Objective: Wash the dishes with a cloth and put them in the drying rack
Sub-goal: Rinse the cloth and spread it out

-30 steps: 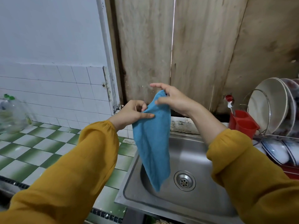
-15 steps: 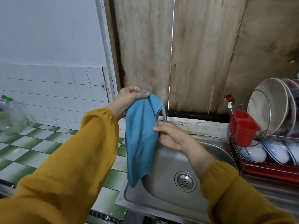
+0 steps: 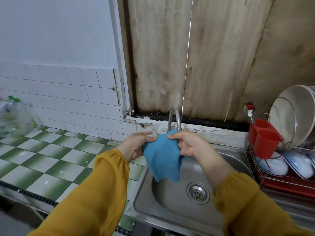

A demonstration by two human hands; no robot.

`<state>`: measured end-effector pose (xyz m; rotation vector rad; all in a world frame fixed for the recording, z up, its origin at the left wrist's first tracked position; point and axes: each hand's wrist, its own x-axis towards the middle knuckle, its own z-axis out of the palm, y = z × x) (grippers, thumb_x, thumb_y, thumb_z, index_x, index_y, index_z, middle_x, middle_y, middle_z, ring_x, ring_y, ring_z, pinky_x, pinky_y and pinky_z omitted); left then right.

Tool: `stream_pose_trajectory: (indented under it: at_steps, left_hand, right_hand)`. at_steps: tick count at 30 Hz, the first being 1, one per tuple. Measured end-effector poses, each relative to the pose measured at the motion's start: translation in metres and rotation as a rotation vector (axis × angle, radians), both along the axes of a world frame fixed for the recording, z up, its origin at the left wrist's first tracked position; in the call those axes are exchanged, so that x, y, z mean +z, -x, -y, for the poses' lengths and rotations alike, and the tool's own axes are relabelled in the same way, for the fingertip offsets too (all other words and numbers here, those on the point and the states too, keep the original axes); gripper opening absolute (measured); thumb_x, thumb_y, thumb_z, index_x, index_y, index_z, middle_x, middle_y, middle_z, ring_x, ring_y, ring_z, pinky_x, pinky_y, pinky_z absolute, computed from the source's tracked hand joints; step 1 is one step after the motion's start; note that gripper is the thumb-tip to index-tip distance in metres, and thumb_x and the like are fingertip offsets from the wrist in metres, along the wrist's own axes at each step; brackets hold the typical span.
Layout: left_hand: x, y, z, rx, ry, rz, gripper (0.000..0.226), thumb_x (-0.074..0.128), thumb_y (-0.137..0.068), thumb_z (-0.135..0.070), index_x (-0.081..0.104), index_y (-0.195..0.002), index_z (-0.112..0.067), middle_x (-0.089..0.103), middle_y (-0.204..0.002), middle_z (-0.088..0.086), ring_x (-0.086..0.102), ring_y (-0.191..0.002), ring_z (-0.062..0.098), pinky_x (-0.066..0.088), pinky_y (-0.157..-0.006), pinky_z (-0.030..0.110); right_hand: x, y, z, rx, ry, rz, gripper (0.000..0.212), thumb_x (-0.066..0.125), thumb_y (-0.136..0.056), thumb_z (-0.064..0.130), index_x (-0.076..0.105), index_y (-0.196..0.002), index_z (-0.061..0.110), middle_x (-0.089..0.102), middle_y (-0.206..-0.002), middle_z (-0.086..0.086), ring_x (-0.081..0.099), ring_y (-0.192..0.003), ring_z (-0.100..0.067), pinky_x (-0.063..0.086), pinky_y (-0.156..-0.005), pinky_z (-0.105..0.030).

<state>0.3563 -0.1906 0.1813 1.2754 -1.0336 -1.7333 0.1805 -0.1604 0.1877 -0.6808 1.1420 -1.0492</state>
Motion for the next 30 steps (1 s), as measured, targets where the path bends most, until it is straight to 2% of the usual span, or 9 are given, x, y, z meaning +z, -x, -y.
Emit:
stream_pose_trajectory:
  at_steps: [3,6,8,12,15,18,20,25,30]
  left_hand:
    - [0.004,-0.008,-0.001,0.11,0.103,-0.026,0.045,0.071,-0.081,0.005,0.059,-0.123,-0.005,0.067,-0.101,0.018,0.066,-0.082,0.025,0.058,-0.062,0.03]
    - [0.012,-0.017,-0.003,0.121,0.226,0.125,0.045,0.078,-0.075,0.004,0.065,-0.114,-0.012,0.066,-0.101,0.015,0.064,-0.083,0.025,0.058,-0.079,0.038]
    - [0.017,-0.02,-0.004,0.081,0.303,0.187,0.05,0.077,-0.073,0.008,0.065,-0.116,-0.014,0.066,-0.099,0.015,0.064,-0.083,0.024,0.058,-0.081,0.041]
    - [0.027,-0.017,-0.004,-0.028,0.375,0.105,0.058,0.06,-0.079,0.023,0.063,-0.126,-0.012,0.065,-0.103,0.025,0.065,-0.088,0.032,0.06,-0.07,0.033]
    - [0.033,-0.014,-0.003,-0.076,0.401,0.049,0.062,0.048,-0.083,0.026,0.06,-0.13,-0.014,0.068,-0.086,0.022,0.066,-0.079,0.03,0.058,-0.072,0.033]
    - [0.039,-0.016,-0.002,-0.112,0.406,0.016,0.061,0.041,-0.088,0.024,0.06,-0.128,-0.017,0.071,-0.068,0.01,0.069,-0.071,0.022,0.058,-0.072,0.032]
    - [0.044,-0.02,-0.003,-0.14,0.389,-0.036,0.06,0.038,-0.089,0.023,0.06,-0.127,-0.019,0.072,-0.073,0.011,0.07,-0.073,0.019,0.058,-0.07,0.029]
    - [0.045,-0.027,-0.005,-0.157,0.335,-0.153,0.069,0.034,-0.089,0.022,0.054,-0.135,-0.026,0.071,-0.088,0.017,0.068,-0.09,0.025,0.058,-0.077,0.031]
    - [0.04,-0.026,-0.011,-0.144,0.302,-0.211,0.074,0.045,-0.092,0.013,0.043,-0.143,-0.039,0.069,-0.104,0.016,0.067,-0.087,0.024,0.059,-0.071,0.03]
  right_hand:
    - [0.003,0.011,0.002,-0.105,-0.04,0.012,0.011,0.053,-0.092,-0.008,0.056,-0.089,0.002,0.061,-0.087,-0.011,0.059,-0.076,-0.02,0.051,-0.079,-0.036]
    - [0.002,0.019,0.007,-0.217,0.031,0.121,0.036,0.049,-0.092,-0.014,0.045,-0.117,0.012,0.059,-0.089,-0.012,0.059,-0.077,-0.022,0.05,-0.079,-0.037]
    - [0.005,0.019,0.007,-0.222,0.057,0.164,0.038,0.05,-0.094,-0.008,0.045,-0.122,0.017,0.059,-0.092,-0.01,0.059,-0.079,-0.022,0.047,-0.084,-0.042]
    - [0.003,0.015,0.005,-0.153,-0.093,0.303,0.015,0.058,-0.089,-0.001,0.055,-0.104,0.003,0.057,-0.096,-0.017,0.061,-0.089,-0.032,0.048,-0.084,-0.047]
    - [-0.007,0.007,-0.003,-0.041,-0.211,0.28,0.026,0.069,-0.077,0.007,0.056,-0.099,0.004,0.062,-0.101,-0.017,0.061,-0.107,-0.033,0.045,-0.098,-0.047]
    - [-0.015,-0.002,-0.013,0.115,-0.315,0.194,0.032,0.073,-0.072,0.031,0.063,-0.093,0.009,0.067,-0.094,-0.013,0.059,-0.098,-0.029,0.04,-0.09,-0.04]
    - [-0.018,-0.005,-0.018,0.21,-0.274,0.199,0.039,0.071,-0.072,0.042,0.069,-0.095,0.011,0.068,-0.101,-0.012,0.061,-0.098,-0.029,0.04,-0.089,-0.04]
    - [-0.009,-0.005,-0.024,0.144,-0.04,0.345,0.03,0.067,-0.078,0.026,0.072,-0.101,0.009,0.073,-0.099,-0.012,0.073,-0.082,-0.028,0.056,-0.076,-0.039]
    - [-0.013,-0.008,-0.026,0.021,0.165,0.273,0.034,0.072,-0.074,0.02,0.07,-0.106,0.009,0.072,-0.108,-0.011,0.07,-0.096,-0.024,0.055,-0.087,-0.036]
